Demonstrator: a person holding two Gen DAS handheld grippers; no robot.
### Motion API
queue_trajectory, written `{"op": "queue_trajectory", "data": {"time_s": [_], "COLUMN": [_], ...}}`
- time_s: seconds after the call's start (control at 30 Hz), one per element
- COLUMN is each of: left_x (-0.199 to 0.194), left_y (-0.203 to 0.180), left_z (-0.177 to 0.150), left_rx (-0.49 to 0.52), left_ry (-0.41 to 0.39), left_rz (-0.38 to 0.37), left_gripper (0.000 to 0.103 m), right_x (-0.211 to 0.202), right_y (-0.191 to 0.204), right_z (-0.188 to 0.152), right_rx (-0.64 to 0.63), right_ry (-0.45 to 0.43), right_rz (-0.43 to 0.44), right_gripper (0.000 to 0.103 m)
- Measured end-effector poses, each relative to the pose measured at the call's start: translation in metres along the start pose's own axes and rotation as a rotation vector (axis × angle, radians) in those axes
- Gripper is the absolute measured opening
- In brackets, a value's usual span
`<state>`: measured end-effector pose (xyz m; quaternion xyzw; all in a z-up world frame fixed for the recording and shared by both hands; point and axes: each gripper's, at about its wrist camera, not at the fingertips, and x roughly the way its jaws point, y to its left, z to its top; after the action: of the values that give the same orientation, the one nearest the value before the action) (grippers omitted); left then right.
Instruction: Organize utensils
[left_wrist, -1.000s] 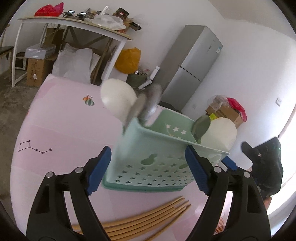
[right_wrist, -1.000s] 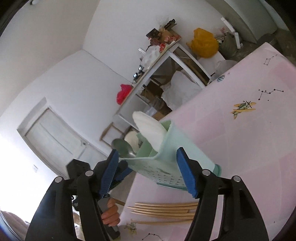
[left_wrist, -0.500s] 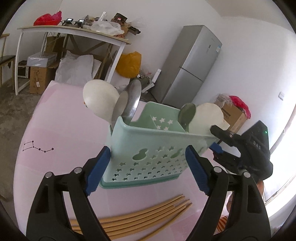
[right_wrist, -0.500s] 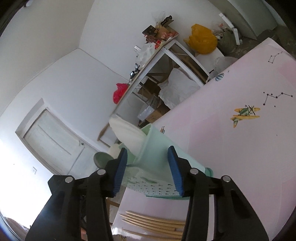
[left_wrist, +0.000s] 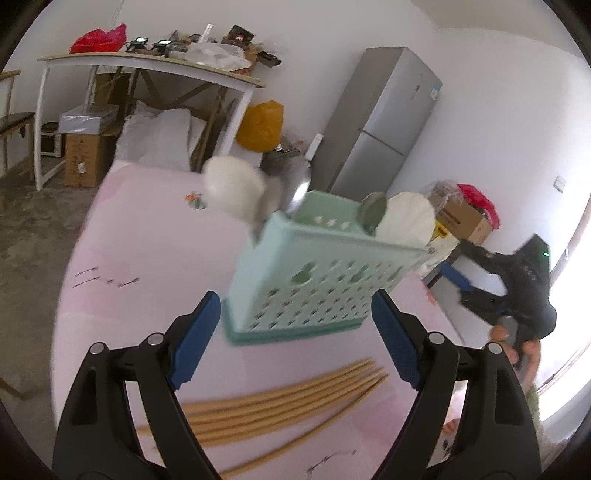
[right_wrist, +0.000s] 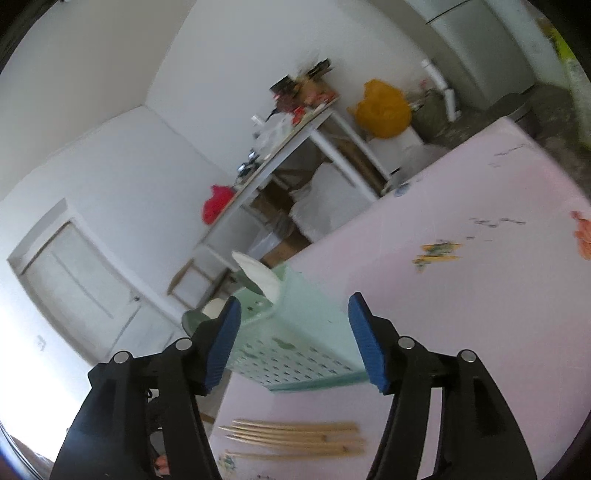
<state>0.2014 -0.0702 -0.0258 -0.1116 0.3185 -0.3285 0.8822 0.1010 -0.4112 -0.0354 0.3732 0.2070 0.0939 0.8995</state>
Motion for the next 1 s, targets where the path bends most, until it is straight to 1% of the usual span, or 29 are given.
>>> {"op": "queue_trajectory", "data": {"time_s": [0.07, 0.1, 0.13, 0.17, 0.2, 0.23, 0.3, 0.33, 0.4, 0.43, 0.5, 0.53, 0.6, 0.7, 0.77, 0.87, 1.0], "left_x": [-0.007, -0.010, -0.012, -0.014, -0.015, -0.015, -0.014, -0.013, -0.004, 0.002, 0.014, 0.022, 0.033, 0.046, 0.045, 0.036, 0.022], "left_y": [0.007, 0.010, 0.013, 0.014, 0.015, 0.014, 0.010, 0.008, 0.005, 0.006, 0.008, 0.010, 0.014, 0.021, 0.023, 0.021, 0.012], "left_z": [-0.004, -0.007, -0.009, -0.012, -0.015, -0.017, -0.022, -0.025, -0.029, -0.031, -0.032, -0.033, -0.036, -0.043, -0.047, -0.053, -0.066], "left_rx": [0.009, 0.026, 0.040, 0.076, 0.105, 0.127, 0.187, 0.211, 0.252, 0.260, 0.261, 0.263, 0.270, 0.281, 0.277, 0.269, 0.227], "left_ry": [0.013, 0.026, 0.036, 0.051, 0.061, 0.070, 0.092, 0.101, 0.136, 0.160, 0.199, 0.222, 0.253, 0.315, 0.325, 0.347, 0.373], "left_rz": [0.045, 0.082, 0.102, 0.133, 0.150, 0.159, 0.183, 0.193, 0.205, 0.204, 0.218, 0.232, 0.253, 0.294, 0.305, 0.281, 0.224], "left_gripper": [0.080, 0.080, 0.080, 0.077, 0.071, 0.069, 0.055, 0.051, 0.036, 0.033, 0.020, 0.017, 0.010, 0.003, 0.001, 0.000, 0.000], "right_x": [-0.016, -0.020, -0.024, -0.027, -0.027, -0.025, -0.017, -0.013, 0.002, 0.010, 0.021, 0.023, 0.034, 0.047, 0.056, 0.064, 0.066], "right_y": [-0.004, -0.006, -0.008, -0.008, -0.007, -0.005, 0.004, 0.006, 0.014, 0.017, 0.020, 0.021, 0.025, 0.031, 0.033, 0.032, 0.031], "right_z": [-0.009, -0.014, -0.020, -0.030, -0.041, -0.049, -0.073, -0.081, -0.103, -0.112, -0.123, -0.129, -0.136, -0.141, -0.145, -0.151, -0.152], "right_rx": [0.013, 0.024, 0.035, 0.049, 0.057, 0.058, 0.056, 0.056, 0.069, 0.077, 0.096, 0.101, 0.111, 0.107, 0.105, 0.130, 0.157], "right_ry": [-0.005, 0.002, 0.012, 0.032, 0.063, 0.088, 0.172, 0.204, 0.290, 0.326, 0.367, 0.382, 0.415, 0.446, 0.463, 0.469, 0.460], "right_rz": [-0.034, -0.051, -0.066, -0.077, -0.085, -0.091, -0.109, -0.116, -0.129, -0.136, -0.139, -0.138, -0.139, -0.151, -0.175, -0.190, -0.187], "right_gripper": [0.059, 0.059, 0.059, 0.059, 0.059, 0.059, 0.059, 0.059, 0.055, 0.051, 0.047, 0.044, 0.040, 0.036, 0.034, 0.030, 0.030]}}
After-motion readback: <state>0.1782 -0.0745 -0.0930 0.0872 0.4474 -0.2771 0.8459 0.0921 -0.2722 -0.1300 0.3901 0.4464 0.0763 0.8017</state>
